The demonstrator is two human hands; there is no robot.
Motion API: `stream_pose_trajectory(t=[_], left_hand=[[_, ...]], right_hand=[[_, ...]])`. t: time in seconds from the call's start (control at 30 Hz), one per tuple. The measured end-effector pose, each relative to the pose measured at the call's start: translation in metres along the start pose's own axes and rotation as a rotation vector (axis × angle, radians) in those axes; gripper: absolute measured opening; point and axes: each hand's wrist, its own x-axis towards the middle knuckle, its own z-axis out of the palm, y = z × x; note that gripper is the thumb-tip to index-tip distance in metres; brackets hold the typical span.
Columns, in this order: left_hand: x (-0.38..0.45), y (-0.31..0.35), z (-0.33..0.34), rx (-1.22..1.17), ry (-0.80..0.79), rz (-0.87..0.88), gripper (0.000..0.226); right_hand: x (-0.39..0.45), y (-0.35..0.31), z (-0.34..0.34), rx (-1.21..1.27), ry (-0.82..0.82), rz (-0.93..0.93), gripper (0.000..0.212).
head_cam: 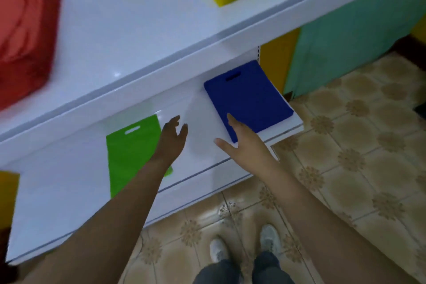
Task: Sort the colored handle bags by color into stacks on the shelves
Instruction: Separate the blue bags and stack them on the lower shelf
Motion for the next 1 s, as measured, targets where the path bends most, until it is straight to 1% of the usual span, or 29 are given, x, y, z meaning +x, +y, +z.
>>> stream_pose_trajectory(t=[0.13, 0.33, 0.5, 0.63, 0.8, 0.87, 0.93, 1.0], left_hand=[[-0.06, -0.046, -0.075, -0.04, 0.123, -0.074, 0.045], [-0.164, -0.126, -0.204, -0.069, 0.263, -0.022, 0.043], [-0.256, -0.191, -0.315, -0.059, 0.497, 0.002, 0.04], [-0.31, -0.219, -0.395, -0.024, 0.675, 0.013, 0.035], [-0.328, -0.225, -0.489, -0.014, 0.845, 0.073, 0.031], [-0.321, -0.223, -0.523, -0.026, 0.864, 0.099, 0.032], [-0.306, -0.221, -0.554, -0.016, 0.877, 0.132, 0.032], [-0.286, -0.22, -0.582, 0.03, 0.872, 0.159, 0.032]], right_hand=[[-0.037, -0.068, 0.049, -0.027, -0.14, -0.113, 0.087], [-0.088, -0.181, 0.151, -0.062, -0.226, -0.267, 0.09], [-0.137, -0.276, 0.242, -0.045, -0.301, -0.413, 0.084], [-0.168, -0.332, 0.298, -0.049, -0.325, -0.522, 0.085], [-0.176, -0.387, 0.33, -0.093, -0.327, -0.624, 0.087], [-0.169, -0.411, 0.335, -0.082, -0.306, -0.655, 0.086], [-0.157, -0.436, 0.338, -0.02, -0.272, -0.679, 0.086], [-0.139, -0.46, 0.341, 0.069, -0.222, -0.687, 0.077]])
